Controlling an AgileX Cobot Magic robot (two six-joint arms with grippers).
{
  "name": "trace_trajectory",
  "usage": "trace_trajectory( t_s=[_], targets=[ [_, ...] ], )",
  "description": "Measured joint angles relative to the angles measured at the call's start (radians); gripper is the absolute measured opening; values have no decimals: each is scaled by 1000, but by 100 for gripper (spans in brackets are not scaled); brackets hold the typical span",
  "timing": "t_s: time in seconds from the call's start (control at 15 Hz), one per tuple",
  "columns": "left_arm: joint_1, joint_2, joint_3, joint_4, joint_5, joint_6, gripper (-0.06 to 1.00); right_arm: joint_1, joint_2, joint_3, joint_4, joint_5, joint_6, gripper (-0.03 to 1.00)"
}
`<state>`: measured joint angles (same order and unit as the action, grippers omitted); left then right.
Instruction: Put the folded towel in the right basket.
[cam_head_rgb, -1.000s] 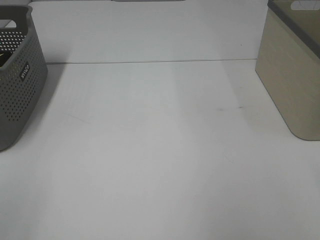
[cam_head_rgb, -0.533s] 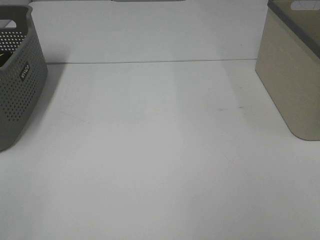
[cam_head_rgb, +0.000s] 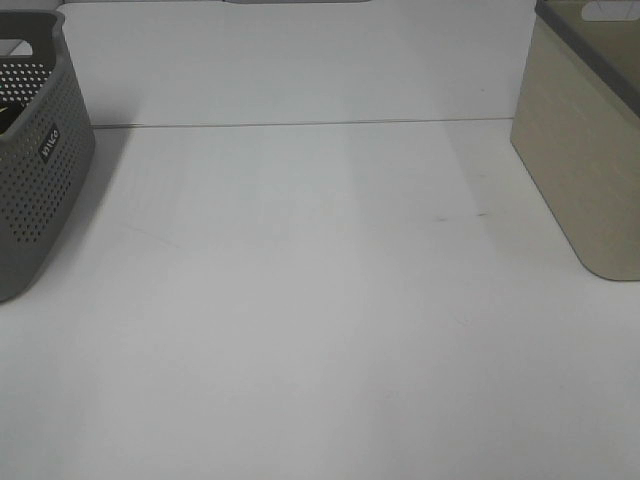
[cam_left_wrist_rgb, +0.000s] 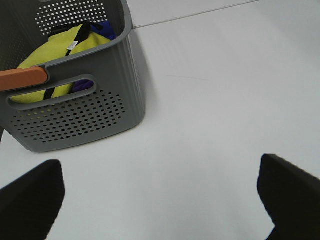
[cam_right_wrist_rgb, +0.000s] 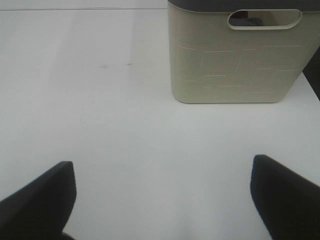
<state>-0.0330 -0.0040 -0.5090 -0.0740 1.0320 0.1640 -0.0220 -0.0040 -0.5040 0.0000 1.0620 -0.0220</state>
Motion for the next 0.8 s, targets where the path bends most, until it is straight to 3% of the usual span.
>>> trace_trajectory(
  t_s=[0.8],
  targets=[
    [0, 0, 0, 0, 0, 0, 99, 0, 0, 0, 0, -1, 0, 88]
  ],
)
